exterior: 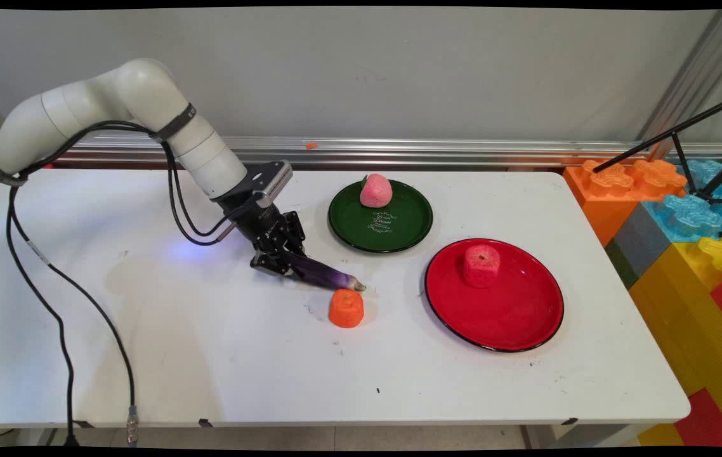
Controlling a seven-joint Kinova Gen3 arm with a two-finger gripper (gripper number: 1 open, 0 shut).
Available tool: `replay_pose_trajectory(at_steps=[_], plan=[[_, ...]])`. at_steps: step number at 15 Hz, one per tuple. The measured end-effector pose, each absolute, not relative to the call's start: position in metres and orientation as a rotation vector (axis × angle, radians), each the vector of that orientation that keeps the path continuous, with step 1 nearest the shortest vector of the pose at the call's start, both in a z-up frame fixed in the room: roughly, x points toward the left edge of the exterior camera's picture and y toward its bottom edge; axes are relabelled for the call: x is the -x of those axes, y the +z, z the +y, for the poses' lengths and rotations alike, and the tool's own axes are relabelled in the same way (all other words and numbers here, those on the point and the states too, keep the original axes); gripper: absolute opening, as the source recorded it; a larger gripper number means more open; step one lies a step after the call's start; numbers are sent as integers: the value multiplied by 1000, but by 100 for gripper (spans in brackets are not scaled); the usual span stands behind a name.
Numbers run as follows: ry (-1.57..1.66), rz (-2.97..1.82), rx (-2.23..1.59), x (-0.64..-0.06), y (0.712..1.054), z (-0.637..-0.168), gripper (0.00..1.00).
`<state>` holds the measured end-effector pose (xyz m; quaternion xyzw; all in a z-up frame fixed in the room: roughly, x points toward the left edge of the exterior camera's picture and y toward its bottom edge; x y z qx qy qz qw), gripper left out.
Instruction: Place the picked object on the table
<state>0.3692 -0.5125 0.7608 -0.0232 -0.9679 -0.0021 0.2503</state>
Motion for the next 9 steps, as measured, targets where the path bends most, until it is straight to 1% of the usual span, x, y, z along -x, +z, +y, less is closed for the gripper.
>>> replay_pose_trajectory(at_steps=[2, 3, 7, 9], plan=[[-5, -2639, 72, -368, 759, -512, 0], [-4, -2639, 79, -368, 758, -511, 100], [11, -2635, 85, -367, 760, -512, 100], [22, -2625, 66, -368, 768, -514, 100]])
